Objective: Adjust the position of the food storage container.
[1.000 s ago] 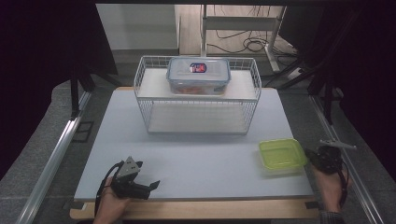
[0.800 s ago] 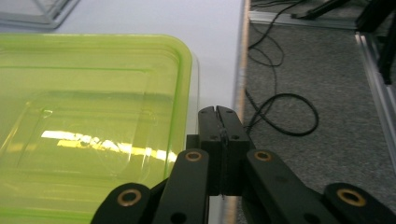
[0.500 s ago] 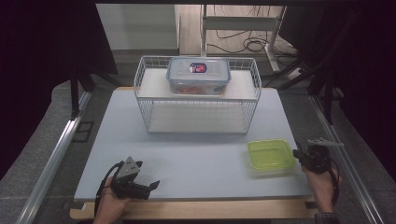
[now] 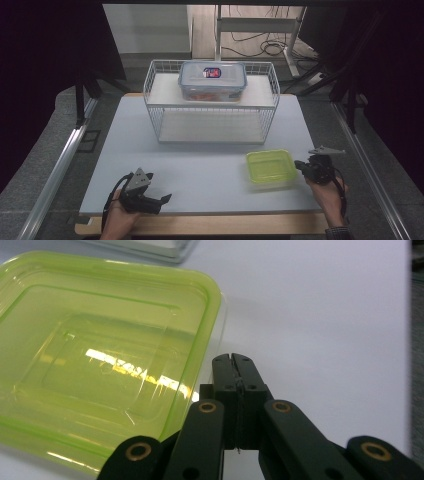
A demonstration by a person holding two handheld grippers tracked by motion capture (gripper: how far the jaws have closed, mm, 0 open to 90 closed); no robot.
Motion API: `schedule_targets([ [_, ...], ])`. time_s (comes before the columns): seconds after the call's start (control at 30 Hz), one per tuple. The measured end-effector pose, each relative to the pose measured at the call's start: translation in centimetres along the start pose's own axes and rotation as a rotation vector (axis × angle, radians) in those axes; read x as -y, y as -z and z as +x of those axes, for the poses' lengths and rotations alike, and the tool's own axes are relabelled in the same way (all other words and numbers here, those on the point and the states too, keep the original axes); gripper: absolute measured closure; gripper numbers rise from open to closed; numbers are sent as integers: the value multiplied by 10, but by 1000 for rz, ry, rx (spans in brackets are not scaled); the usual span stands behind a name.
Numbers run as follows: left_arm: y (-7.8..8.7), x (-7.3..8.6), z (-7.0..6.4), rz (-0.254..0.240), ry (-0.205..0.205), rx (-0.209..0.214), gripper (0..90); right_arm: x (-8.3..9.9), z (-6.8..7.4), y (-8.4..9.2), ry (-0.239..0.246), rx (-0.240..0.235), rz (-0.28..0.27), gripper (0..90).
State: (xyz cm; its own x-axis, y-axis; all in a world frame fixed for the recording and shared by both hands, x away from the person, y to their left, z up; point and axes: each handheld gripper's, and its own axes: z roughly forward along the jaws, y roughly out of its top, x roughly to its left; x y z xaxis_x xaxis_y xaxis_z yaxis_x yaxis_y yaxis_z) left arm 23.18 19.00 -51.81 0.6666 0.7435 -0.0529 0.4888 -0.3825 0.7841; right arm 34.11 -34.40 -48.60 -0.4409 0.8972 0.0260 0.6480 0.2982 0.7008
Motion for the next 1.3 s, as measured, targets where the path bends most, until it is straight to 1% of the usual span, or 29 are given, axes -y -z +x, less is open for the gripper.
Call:
schedule_targets([
  [0.07, 0, 0, 0, 1, 0, 0, 41, -3, 8, -3, 13, -19, 5, 894],
  [0.1, 0, 0, 0, 1, 0, 0, 41, -3, 8, -3, 13, -19, 5, 894],
  [0.13, 0, 0, -1, 1, 1, 2, 41, -5, 16, -6, 29, -36, 8, 895],
  [0.53, -1, -1, -1, 6, 5, 7, 43, -17, 67, -17, 106, -138, 21, 894],
  [0.57, -1, -1, -1, 6, 5, 7, 43, -17, 67, -17, 106, -138, 21, 894],
  [0.6, -1, -1, -1, 8, 3, 8, 43, -19, 75, -19, 117, -154, 18, 894],
  [0.73, -1, -1, -1, 12, 1, 10, 42, -21, 94, -24, 141, -168, 7, 894],
  [0.77, -1, -1, -1, 12, 1, 9, 42, -22, 99, -26, 158, -171, 3, 894],
  [0.9, -1, -1, -1, 10, 5, 11, 43, -24, 119, -31, 187, -212, -3, 894],
  [1.0, -2, -1, -2, 16, 0, 13, 43, -24, 131, -33, 208, -223, -6, 894],
  [1.13, -2, -1, -2, 17, -3, 12, 43, -24, 142, -35, 233, -227, -12, 894],
  [1.23, -2, -1, -2, 15, -4, 12, 42, -24, 145, -35, 253, -226, -13, 894],
  [1.27, -2, 0, -2, 16, -3, 11, 42, -24, 144, -35, 255, -227, -12, 887],
  [1.3, -2, 0, -2, 17, -1, 11, 42, -24, 143, -34, 255, -223, -12, 839],
])
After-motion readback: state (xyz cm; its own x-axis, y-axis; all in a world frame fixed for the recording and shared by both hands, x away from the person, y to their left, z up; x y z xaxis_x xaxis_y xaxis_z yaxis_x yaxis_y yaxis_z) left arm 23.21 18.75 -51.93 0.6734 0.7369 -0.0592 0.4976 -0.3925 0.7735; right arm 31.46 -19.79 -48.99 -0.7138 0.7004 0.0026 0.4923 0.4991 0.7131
